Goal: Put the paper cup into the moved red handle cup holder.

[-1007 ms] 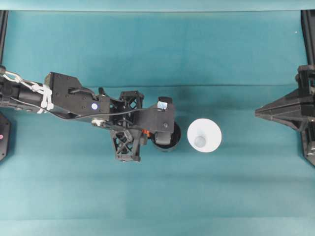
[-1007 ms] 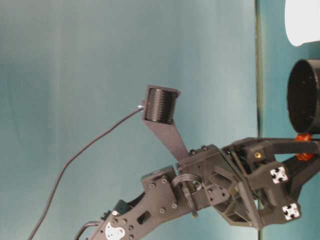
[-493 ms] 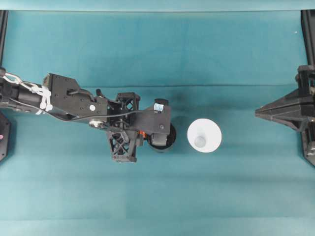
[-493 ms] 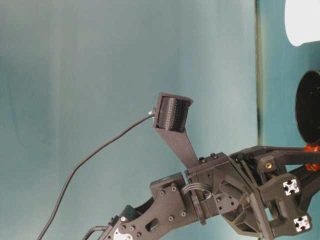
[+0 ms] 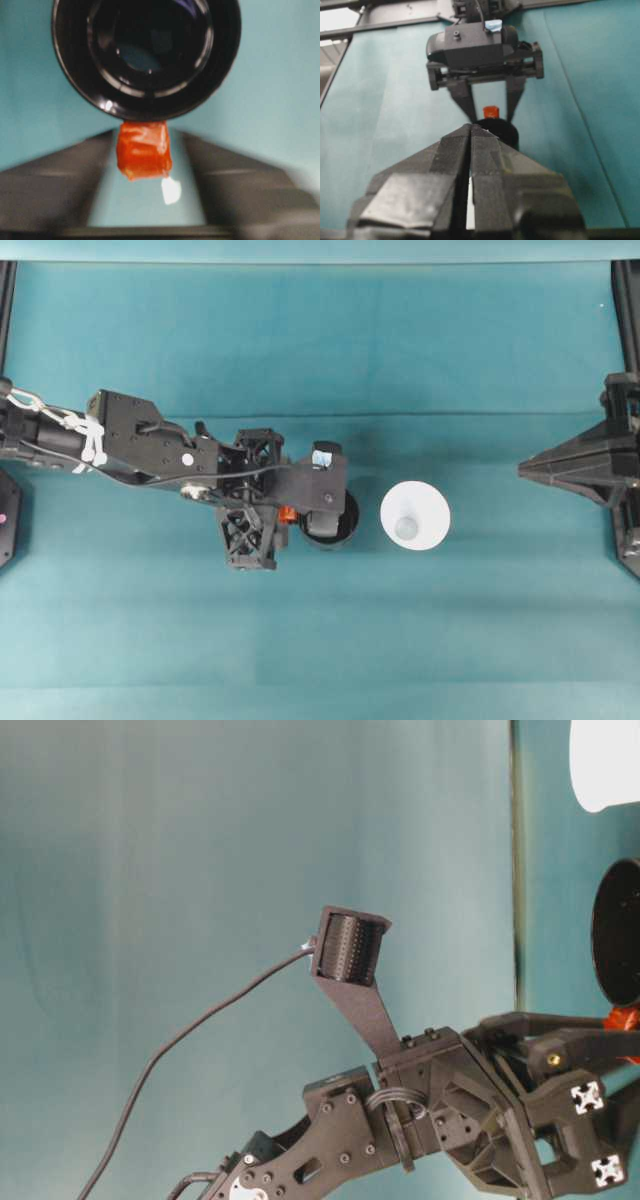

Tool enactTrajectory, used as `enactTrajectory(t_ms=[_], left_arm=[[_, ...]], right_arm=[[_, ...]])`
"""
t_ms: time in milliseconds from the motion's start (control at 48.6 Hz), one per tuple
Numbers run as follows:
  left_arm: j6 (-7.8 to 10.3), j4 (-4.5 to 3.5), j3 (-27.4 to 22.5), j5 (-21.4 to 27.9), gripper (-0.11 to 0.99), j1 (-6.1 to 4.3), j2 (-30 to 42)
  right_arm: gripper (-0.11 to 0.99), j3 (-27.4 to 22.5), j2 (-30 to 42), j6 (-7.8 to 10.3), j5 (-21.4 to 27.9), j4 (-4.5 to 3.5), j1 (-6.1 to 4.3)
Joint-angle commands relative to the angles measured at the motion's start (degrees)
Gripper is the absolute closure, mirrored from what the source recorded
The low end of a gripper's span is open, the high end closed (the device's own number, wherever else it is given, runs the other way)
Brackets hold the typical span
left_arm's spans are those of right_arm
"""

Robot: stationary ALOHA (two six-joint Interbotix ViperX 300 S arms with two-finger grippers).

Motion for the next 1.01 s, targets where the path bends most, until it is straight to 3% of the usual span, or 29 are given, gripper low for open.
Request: enactTrajectory(t_ms=[0,62,247,308,432,637,822,987], left_arm=[[0.09,0.26,-0.3,-0.3,0.03,-0.09,-0.4],[0.09,0.26,-0.3,-0.2,-0.03,-0.09,-0.4],[0.26,0.26,0.2,0.5,0.04,0.00,-1.1],[0.18,0.26,0.6,1.6,0.04,0.18,-2.5],[0.18,0.26,2.3,3.3,0.03,0.26,-7.4],[0.26,0.18,7.5,3.5,0.03,0.35,-20.0],[0.18,0.18,12.9,3.4,0.03,0.35,-28.7],[-0.62,0.18,17.0,1.2,0.03,0.35,-34.2]], right_arm=[[0.97,-0.9,0.5,0.53,-0.3,0.18,-0.09],[0.97,-0.9,0.5,0.62,-0.3,0.18,-0.09],[0.97,-0.9,0.5,0.88,0.3,0.26,-0.09],[0.97,-1.0,0.4,2.11,0.3,0.53,-0.09],[0.97,-1.0,0.1,3.96,1.8,0.53,-0.26],[0.97,-1.0,0.1,4.31,4.7,0.53,-0.44],[0.97,-1.5,1.1,4.22,7.6,0.53,-2.02],[0.97,-5.1,4.9,4.22,15.7,0.53,-3.69]])
